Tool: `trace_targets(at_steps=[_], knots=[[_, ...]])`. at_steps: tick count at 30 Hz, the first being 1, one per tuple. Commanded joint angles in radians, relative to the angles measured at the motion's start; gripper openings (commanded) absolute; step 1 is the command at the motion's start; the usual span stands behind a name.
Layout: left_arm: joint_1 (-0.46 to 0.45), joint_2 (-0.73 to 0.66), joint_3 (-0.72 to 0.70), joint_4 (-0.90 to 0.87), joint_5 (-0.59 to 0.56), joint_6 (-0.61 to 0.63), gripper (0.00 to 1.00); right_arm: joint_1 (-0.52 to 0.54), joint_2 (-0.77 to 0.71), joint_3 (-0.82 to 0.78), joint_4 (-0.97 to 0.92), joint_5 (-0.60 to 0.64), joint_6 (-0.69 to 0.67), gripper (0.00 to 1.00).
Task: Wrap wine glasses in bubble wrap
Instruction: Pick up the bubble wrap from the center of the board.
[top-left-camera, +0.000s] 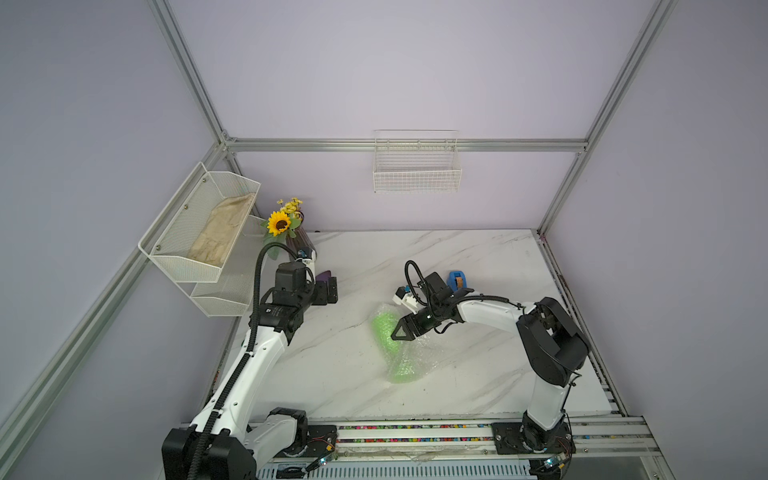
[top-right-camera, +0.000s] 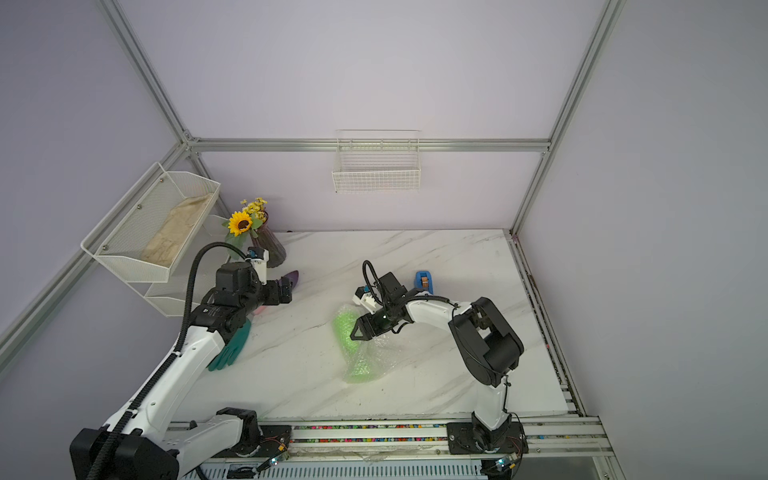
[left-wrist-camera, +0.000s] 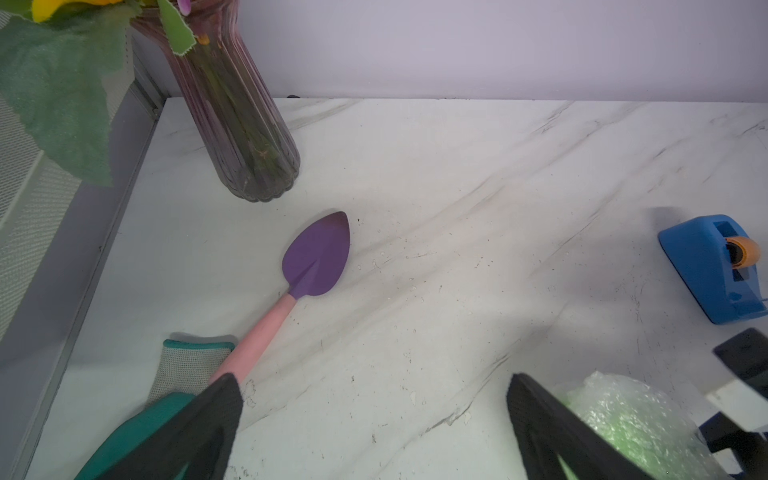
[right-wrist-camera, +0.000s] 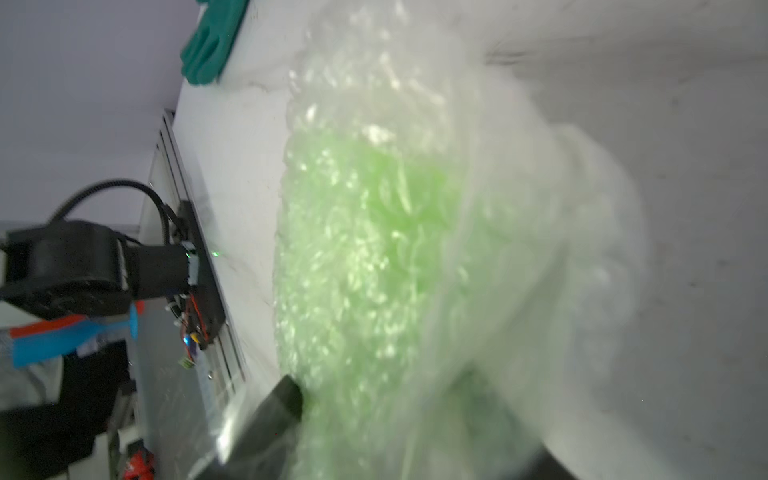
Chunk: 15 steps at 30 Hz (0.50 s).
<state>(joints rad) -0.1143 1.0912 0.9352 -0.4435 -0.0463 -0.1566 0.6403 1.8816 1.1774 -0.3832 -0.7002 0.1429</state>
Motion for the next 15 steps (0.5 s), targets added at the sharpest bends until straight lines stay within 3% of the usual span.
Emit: trace_targets(at_steps=[1,3,6,11,15], knots=[[0.019,-0.035,-0.041,0.004,0.021,-0.011,1.00,0.001,-0.031,0.015,-0.056,0.010,0.022,0.37],[0.028,-0.043,-0.050,0.009,0.028,-0.011,1.00,0.001,-0.071,0.007,0.002,0.027,0.045,0.16],[0.033,-0.039,-0.060,0.024,0.039,-0.017,1.00,-0.001,-0.104,-0.008,0.103,0.072,0.071,0.00],[0.034,-0.021,-0.060,0.041,0.055,-0.025,1.00,0.000,-0.196,-0.114,0.465,0.220,0.053,0.00],[0.034,-0.022,-0.064,0.047,0.061,-0.029,1.00,0.006,-0.254,-0.373,1.094,0.295,-0.065,0.00]])
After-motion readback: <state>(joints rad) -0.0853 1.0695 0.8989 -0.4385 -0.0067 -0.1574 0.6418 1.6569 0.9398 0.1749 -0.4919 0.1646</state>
